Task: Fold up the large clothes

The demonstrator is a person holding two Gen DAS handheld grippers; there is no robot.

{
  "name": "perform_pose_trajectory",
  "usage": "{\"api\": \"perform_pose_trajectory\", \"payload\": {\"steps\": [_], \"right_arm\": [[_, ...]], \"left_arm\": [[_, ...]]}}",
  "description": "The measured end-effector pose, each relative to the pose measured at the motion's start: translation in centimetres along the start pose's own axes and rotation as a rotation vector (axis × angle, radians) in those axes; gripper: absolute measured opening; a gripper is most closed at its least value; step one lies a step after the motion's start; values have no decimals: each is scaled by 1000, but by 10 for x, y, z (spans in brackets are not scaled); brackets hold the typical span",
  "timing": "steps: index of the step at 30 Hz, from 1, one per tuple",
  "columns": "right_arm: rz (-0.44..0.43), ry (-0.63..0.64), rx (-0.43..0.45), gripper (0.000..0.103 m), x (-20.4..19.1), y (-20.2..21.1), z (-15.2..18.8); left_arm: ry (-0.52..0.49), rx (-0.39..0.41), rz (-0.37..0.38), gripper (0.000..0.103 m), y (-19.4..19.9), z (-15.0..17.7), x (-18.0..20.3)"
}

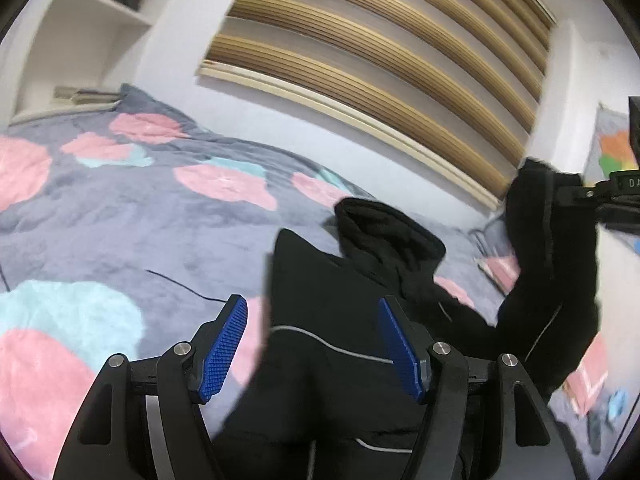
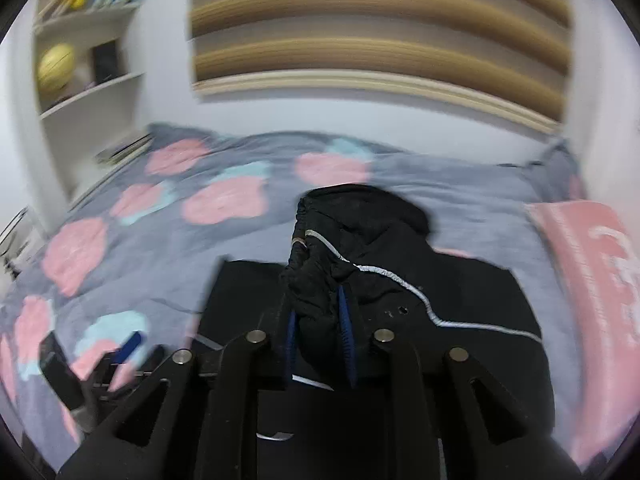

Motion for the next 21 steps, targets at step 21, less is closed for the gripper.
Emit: {"api": "perform_pose_trajectory", "payload": {"steps": [21], "right_arm": [[183,-200,-237,59,208,-16,170]], "left_arm": [[58,-276,113,69,-57,31,27]]}}
Point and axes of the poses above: each gripper's, at about its wrist camera, not at the fingertips, and y roughly against the way its jaws point, x to its right, z to its underside, the point moved 3 cm from there along -y, roughly the way its jaws point, and after that the axes turned 12 degrees about x, right-handed, at the moved point
